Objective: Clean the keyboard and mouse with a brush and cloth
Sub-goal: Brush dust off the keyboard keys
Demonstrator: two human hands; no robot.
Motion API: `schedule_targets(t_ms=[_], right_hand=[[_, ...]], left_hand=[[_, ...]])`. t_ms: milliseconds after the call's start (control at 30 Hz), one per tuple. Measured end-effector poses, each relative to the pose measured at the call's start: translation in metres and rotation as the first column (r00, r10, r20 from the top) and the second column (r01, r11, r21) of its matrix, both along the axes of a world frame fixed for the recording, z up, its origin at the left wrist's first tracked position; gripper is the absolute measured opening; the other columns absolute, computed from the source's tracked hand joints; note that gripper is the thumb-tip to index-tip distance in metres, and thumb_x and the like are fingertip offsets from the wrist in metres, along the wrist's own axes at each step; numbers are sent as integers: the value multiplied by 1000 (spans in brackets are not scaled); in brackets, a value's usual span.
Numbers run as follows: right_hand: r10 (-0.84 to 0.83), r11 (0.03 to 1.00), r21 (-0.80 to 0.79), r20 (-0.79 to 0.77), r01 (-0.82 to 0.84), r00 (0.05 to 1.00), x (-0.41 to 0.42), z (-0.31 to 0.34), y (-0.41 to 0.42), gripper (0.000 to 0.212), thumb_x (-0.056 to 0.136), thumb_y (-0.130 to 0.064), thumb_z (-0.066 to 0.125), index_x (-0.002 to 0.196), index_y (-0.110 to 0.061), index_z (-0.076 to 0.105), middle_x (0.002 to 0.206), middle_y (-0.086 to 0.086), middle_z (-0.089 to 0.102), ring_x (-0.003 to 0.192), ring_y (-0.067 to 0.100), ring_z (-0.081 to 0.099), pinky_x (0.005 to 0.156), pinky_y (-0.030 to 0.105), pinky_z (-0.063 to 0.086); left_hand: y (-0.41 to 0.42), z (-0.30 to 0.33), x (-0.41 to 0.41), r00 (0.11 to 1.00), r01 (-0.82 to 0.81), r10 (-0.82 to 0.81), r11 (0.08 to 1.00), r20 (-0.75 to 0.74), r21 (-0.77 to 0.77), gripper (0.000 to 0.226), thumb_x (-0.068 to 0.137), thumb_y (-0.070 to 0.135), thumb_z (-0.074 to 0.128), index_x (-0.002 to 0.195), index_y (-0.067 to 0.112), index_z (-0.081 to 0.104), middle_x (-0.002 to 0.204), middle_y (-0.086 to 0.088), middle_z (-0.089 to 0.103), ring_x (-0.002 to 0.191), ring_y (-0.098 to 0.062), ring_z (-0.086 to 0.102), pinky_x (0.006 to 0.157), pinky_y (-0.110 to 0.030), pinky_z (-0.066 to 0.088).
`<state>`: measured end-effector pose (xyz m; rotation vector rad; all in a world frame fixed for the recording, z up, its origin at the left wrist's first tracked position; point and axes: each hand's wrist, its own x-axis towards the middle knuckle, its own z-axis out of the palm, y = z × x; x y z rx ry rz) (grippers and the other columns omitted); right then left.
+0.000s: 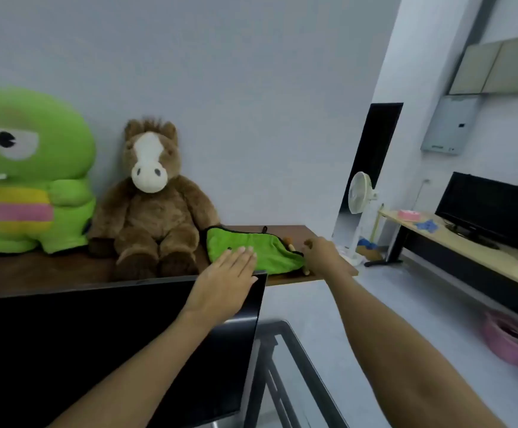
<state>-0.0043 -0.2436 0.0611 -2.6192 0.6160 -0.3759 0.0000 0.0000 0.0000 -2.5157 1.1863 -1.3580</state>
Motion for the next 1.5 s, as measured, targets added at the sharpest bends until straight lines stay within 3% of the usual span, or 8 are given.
schedule_targets(t_ms=[167, 333, 467, 667, 800, 967, 1267, 1500], right_hand=[[8, 1000, 24, -21, -7, 1000, 28, -13, -12, 49, 91, -47, 50, 55, -14, 47, 49, 4, 57, 56, 22, 59, 48, 27, 35], [-30, 1000, 9, 28, 29, 999, 47, -26, -21, 56, 85, -60, 53, 57, -13, 38, 57, 6, 45, 61, 29, 54, 46, 28, 30], [-98, 995, 46, 137, 93, 986, 36, -14, -11, 33, 89, -36, 55, 77, -5, 57, 72, 9, 56, 77, 31, 61, 57, 30, 36], [-75, 991, 128, 400, 25, 914, 0, -5, 28, 18, 92, -27, 49, 100, -10, 52, 86, 6, 61, 77, 28, 55, 62, 34, 39], [1, 991, 114, 545, -75, 838, -41, -11, 70, 13, 93, -23, 53, 98, -11, 53, 79, 1, 63, 74, 25, 60, 63, 36, 45], [99, 976, 87, 639, -199, 763, -96, -26, 138, 12, 91, -22, 59, 100, -16, 54, 66, -13, 54, 58, 6, 53, 55, 25, 38], [456, 753, 270, 444, -600, 771, -166, -127, 305, 9, 91, -22, 62, 99, -25, 61, 70, -4, 63, 62, 13, 57, 49, 21, 43], [517, 754, 450, 45, -479, 855, -171, -266, 416, 12, 91, -19, 60, 98, -27, 64, 60, -2, 60, 50, 8, 53, 46, 14, 37]], left_hand=[[-4, -3, 2, 998, 33, -28, 996, 61, -88, 44, 98, 31, 39, 126, 5, 60, 130, -11, 60, 119, -24, 57, 104, -38, 41], [-5, -5, 0, 997, 6, 1, 996, 82, -89, 43, 99, 31, 38, 127, 6, 59, 130, -9, 60, 121, -22, 56, 105, -37, 40], [-5, -4, 0, 997, 7, 0, 996, 74, -93, 40, 98, 30, 42, 122, 6, 62, 126, -8, 63, 118, -22, 58, 106, -36, 37], [-5, 3, -10, 1000, -1, -1, 993, -10, -117, 31, 100, 30, 39, 98, 13, 64, 90, -5, 65, 89, -26, 62, 95, -36, 43], [6, -4, -20, 1000, 12, -15, 992, -23, -128, 40, 103, 27, 33, 123, 6, 60, 126, -9, 62, 126, -24, 52, 110, -43, 32], [60, -17, -50, 994, -2, -22, 978, -110, -211, 43, 103, 27, 36, 134, 4, 51, 142, -11, 49, 136, -24, 41, 113, -45, 28], [263, -109, -114, 905, -217, 91, 938, -415, -269, 39, 100, 25, 43, 130, 3, 56, 138, -11, 52, 136, -22, 40, 118, -43, 19], [415, -208, -152, 691, -436, 257, 893, -676, -106, 49, 103, 30, 24, 135, 3, 49, 140, -10, 51, 136, -21, 39, 119, -37, 14]])
